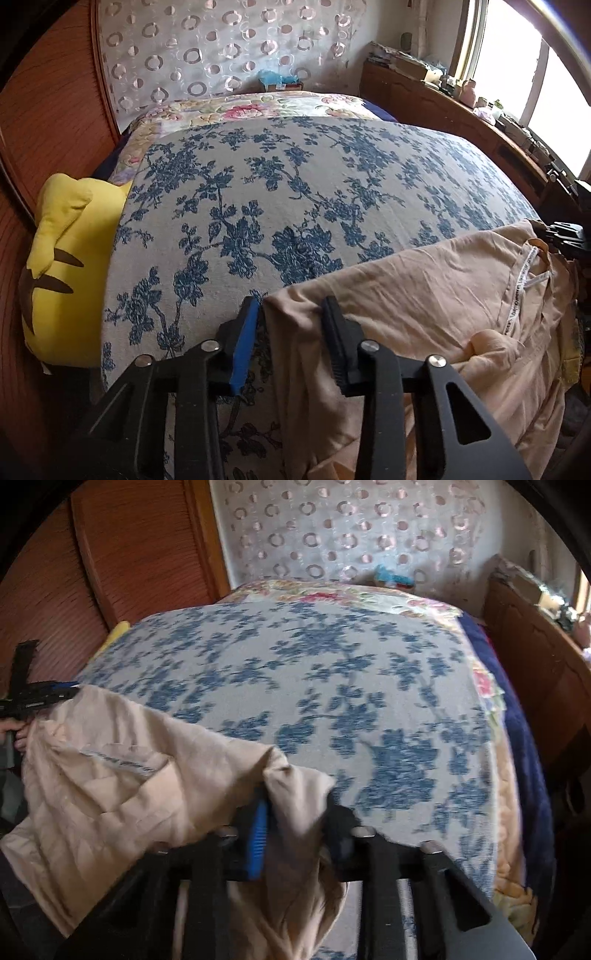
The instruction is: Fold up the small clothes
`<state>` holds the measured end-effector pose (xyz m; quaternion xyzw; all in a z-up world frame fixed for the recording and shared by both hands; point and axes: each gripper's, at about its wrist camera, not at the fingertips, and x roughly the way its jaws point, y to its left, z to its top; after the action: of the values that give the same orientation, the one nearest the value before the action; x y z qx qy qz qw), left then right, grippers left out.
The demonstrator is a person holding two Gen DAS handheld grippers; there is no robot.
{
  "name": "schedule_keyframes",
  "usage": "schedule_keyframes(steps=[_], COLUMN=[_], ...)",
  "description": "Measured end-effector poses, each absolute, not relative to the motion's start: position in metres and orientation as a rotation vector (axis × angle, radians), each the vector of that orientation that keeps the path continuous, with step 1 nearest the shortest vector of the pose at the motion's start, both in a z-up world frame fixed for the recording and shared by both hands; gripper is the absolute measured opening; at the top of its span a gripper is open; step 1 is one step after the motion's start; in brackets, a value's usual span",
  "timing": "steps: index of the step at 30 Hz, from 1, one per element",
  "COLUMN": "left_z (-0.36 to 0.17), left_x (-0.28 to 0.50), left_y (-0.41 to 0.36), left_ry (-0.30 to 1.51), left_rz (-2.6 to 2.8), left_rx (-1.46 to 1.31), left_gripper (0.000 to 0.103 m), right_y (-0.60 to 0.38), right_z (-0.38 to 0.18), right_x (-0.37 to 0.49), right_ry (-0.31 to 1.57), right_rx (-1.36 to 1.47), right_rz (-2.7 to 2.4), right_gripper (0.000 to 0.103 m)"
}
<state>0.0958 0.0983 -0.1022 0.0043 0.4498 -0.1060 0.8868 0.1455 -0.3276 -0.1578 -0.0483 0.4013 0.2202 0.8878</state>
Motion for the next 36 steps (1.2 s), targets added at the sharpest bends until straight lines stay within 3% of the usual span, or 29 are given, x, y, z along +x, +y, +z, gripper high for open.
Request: schedule_keyframes(steps=[6, 10, 16, 36], left_z=[-0.099, -0.081, -0.009, 0.249], left_x=[0.090, 0.076, 0.026, -0.052], left_y=[0.094, 0.088, 0.076, 0.123], left_ry=[0.940, 0.850, 0.610, 0.030], left_rz=[-0.263, -0.238, -0.249, -0.138], left_rx=[0.017, 0.029, 0.025, 0.054], left_gripper=[0.006, 0.005, 0.004, 0.004], right_y=[-0.328, -0.332, -0.330, -0.357], right_z=[-0.151, -0.137, -0.099, 0.166], right_x=[0.135, 0.122, 0.087, -0.044], right_ry=[0.797, 0.751, 0.657, 0.089], right_rx=[-0.091, -0.074, -0.082, -0.155], right_rz=[0.451, 0.463, 0.435, 0.484], right_gripper=[0.014, 0.013, 0.012, 0.011])
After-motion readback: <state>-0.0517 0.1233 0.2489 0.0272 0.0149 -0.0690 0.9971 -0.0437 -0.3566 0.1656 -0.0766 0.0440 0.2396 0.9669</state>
